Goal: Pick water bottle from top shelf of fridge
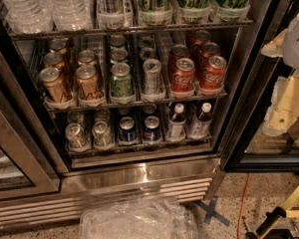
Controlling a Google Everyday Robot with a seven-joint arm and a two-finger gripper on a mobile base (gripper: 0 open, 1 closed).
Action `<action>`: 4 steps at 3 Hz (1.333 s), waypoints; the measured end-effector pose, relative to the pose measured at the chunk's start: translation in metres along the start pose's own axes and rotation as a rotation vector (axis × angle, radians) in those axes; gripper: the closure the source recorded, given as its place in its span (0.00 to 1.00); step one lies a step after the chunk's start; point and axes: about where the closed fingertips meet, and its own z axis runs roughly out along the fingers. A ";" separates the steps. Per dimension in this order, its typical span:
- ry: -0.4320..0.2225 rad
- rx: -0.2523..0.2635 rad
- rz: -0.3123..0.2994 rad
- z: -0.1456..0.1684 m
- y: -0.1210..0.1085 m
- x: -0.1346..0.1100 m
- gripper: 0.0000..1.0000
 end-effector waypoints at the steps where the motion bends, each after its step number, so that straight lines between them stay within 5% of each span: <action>1: 0.000 0.000 0.000 0.000 0.000 0.000 0.00; 2: -0.024 0.003 0.007 -0.001 0.001 -0.003 0.00; 4: -0.107 0.095 0.063 0.004 0.014 -0.051 0.00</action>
Offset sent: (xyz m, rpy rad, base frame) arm -0.0020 0.0050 -0.0017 0.0520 0.0022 -0.0030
